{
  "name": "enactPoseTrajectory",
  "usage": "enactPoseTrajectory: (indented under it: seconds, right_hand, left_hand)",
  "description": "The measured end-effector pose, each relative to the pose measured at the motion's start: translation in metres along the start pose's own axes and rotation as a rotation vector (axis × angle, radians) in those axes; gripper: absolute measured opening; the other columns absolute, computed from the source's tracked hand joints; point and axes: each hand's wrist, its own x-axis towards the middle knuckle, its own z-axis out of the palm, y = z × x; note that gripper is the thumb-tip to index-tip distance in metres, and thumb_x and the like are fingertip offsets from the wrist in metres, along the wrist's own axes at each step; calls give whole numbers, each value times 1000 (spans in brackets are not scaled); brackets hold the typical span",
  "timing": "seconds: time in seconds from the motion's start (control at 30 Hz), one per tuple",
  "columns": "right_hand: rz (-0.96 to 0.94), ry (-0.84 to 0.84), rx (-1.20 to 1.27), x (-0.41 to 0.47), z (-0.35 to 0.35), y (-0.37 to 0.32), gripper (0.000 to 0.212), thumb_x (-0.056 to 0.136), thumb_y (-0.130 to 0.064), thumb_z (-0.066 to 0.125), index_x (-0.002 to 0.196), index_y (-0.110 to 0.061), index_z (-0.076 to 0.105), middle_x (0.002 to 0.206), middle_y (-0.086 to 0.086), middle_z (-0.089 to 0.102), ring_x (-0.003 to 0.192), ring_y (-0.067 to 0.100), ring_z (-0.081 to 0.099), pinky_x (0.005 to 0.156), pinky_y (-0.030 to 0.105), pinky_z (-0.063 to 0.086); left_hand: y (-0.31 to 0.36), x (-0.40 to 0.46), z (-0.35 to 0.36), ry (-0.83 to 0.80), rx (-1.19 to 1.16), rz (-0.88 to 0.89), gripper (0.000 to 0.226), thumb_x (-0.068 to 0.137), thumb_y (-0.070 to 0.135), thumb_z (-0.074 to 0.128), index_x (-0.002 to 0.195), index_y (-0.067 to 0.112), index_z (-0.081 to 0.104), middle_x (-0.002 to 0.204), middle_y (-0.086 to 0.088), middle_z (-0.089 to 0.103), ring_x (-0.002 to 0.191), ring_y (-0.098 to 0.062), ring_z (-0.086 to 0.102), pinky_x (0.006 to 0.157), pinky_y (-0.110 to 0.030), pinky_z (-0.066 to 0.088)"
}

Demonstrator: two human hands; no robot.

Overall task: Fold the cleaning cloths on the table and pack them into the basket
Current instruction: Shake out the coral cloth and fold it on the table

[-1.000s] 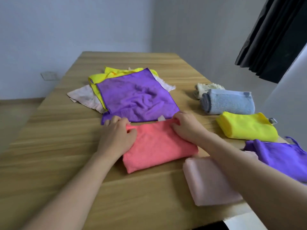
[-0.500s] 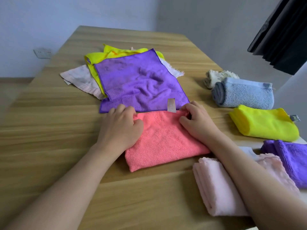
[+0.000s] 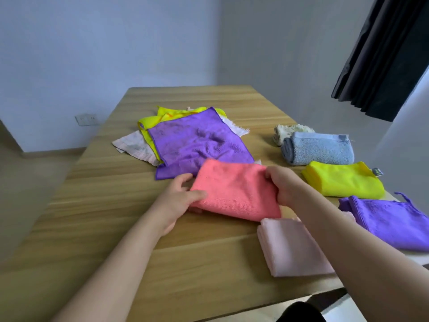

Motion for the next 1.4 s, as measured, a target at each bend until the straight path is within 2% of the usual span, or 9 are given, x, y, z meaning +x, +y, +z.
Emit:
enactPoseTrajectory:
  seconds: [0.13, 0.27, 0.4, 0.6, 0.73, 0.87, 1.0, 1.17, 1.4]
  right_hand:
    - [-20, 42, -19, -6, 3, 6, 24, 82, 1, 44, 61, -11, 47, 58, 6, 45, 52, 19, 42, 50, 24, 32]
    - [-104, 20, -138, -9, 5, 0, 25, 80, 6, 41, 63, -11, 46, 60, 5, 42, 53, 17, 38, 49, 23, 27]
    - [-326, -42, -139, -3, -8, -27, 30, 75, 14, 43, 64, -14, 45, 64, 3, 42, 60, 16, 41, 60, 29, 38]
    - [-619, 44, -632, -6, -25, -59, 14, 82, -3, 57, 84, -17, 59, 66, -7, 58, 59, 11, 52, 52, 23, 39]
    - [-625, -47, -1322, -17, -56, -38, 55, 79, -6, 55, 132, -15, 47, 130, 7, 49, 119, 25, 49, 95, 31, 41]
    - [-707, -297, -1212, -69, -46, -20, 34, 85, -20, 62, 119, -24, 59, 109, -9, 57, 109, 14, 57, 86, 20, 40]
    - [-685, -483, -1447, -105, -22, 4, 55, 80, -56, 64, 125, -25, 54, 119, -8, 54, 110, 14, 52, 93, 28, 41]
    - [-727, -463, -1546, -105, -10, 1, 12, 84, -26, 59, 86, -16, 53, 94, 6, 58, 90, 25, 53, 60, 30, 31]
    - [-460, -484, -1356, -72, -17, -24, 25, 86, -26, 58, 65, -25, 44, 69, -7, 46, 66, 14, 43, 59, 29, 32]
  left_hand:
    - [5, -11, 2, -88, 80, -77, 24, 85, -1, 63, 109, -5, 59, 80, -12, 66, 56, -17, 63, 39, -23, 49]
    - [12, -5, 4, 30, 139, -10, 14, 81, -1, 64, 86, 12, 59, 82, -7, 62, 66, -18, 59, 54, -34, 56]
    - [59, 5, 1, 215, 368, 467, 20, 73, 6, 65, 79, 22, 54, 82, 4, 58, 73, -14, 53, 66, -31, 49]
    - [90, -23, 5, 107, 1022, 1184, 17, 71, 8, 50, 86, 15, 55, 86, 1, 56, 82, -21, 54, 72, -35, 47]
    - [13, -32, 1, -182, 1430, 1070, 25, 68, 26, 49, 93, 27, 50, 92, 5, 57, 86, -17, 52, 76, -31, 48]
    - [-16, -40, -1, -169, 1180, 822, 24, 72, 26, 48, 94, 23, 59, 104, 5, 60, 102, -14, 52, 92, -26, 40]
    - [-12, -40, -2, -118, 1191, 761, 22, 75, 27, 49, 93, 22, 60, 113, 3, 63, 113, -18, 53, 107, -34, 34]
    - [15, -47, -2, -179, 1100, 562, 13, 86, 20, 57, 95, 29, 55, 78, 8, 56, 74, -12, 47, 69, -29, 40]
    - [40, -11, -15, -524, 1084, 267, 34, 64, 50, 63, 70, 16, 61, 83, 11, 58, 75, -7, 53, 73, -28, 42]
